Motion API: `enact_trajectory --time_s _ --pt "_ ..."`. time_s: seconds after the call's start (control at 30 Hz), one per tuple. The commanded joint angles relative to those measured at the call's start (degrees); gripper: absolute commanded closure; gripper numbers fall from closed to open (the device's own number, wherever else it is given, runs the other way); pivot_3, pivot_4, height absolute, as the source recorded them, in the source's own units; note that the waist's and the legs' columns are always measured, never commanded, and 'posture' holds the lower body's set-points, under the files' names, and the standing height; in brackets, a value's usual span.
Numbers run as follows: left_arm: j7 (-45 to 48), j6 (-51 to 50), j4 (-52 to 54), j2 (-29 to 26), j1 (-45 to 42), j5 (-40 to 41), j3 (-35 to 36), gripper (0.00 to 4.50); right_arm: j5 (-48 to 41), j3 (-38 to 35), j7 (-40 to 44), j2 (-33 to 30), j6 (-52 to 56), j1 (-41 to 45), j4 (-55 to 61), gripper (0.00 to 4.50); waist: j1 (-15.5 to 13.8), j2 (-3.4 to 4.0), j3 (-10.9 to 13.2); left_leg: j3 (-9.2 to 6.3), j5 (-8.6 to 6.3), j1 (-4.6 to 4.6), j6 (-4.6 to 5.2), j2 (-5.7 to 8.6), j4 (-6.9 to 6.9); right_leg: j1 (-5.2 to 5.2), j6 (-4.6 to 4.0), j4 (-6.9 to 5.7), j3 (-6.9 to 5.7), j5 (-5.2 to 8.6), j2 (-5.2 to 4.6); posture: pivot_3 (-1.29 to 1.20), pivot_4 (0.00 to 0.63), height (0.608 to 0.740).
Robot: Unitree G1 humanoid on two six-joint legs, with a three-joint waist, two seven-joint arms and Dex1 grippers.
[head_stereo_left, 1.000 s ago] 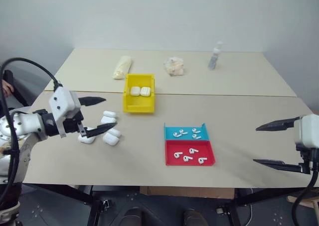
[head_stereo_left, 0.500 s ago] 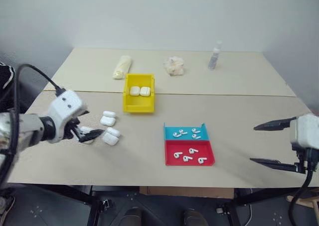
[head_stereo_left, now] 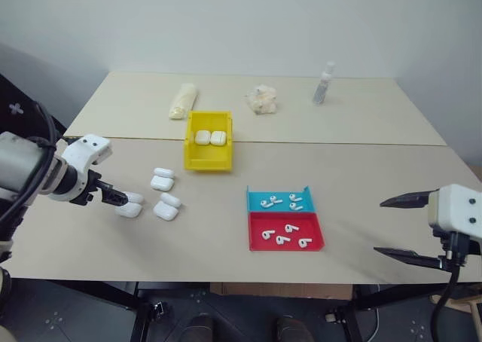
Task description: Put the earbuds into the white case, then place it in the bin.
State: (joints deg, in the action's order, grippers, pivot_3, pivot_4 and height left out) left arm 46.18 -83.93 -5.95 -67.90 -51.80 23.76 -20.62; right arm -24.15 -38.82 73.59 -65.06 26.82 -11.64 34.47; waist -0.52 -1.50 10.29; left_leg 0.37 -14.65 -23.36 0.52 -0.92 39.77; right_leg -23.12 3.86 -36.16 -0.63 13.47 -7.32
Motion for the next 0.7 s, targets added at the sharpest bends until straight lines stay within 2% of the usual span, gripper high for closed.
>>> enact_trajectory --time_s 0.03,0.23,0.4,0.7 --pt "1.8 0.0 -5.2 1.8 -4.2 -2.0 -1.9 0.00 0.4 -2.0 -0.7 0.6 0.0 -0.5 1.5 0.05 -0.1 -0.06 0.0 0.00 0.00 0.00 0.00 0.00 0.01 0.00 0.00 0.00 0.00 0.00 0.00 0.00 0.150 0.740" --pt "3.8 -1.3 -10.2 6.2 -6.8 -2.1 -3.7 0.00 0.5 -3.1 -1.5 1.7 0.8 -2.0 3.0 0.05 -0.1 -0.18 0.0 -0.02 0.00 -0.02 0.00 0.00 0.04 0.00 0.00 -0.01 0.00 0.00 0.00 0.00 0.150 0.740" --pt "2.0 -0.2 -11.4 7.9 -6.0 -5.4 -7.0 0.00 0.8 -3.9 -2.2 2.4 1.3 -3.3 4.1 0.05 0.0 -0.21 0.0 -0.02 0.00 -0.01 0.00 -0.01 0.05 0.00 0.00 -0.03 0.00 0.00 0.00 0.00 0.150 0.740" --pt "0.4 -1.1 -13.0 10.9 -4.5 -6.8 -7.0 0.00 1.7 -4.1 -2.2 2.0 1.3 -3.7 3.8 0.05 0.0 -0.23 0.0 -0.03 0.00 -0.01 0.00 -0.01 0.05 0.00 0.00 -0.04 0.00 0.00 0.00 0.00 0.150 0.740"
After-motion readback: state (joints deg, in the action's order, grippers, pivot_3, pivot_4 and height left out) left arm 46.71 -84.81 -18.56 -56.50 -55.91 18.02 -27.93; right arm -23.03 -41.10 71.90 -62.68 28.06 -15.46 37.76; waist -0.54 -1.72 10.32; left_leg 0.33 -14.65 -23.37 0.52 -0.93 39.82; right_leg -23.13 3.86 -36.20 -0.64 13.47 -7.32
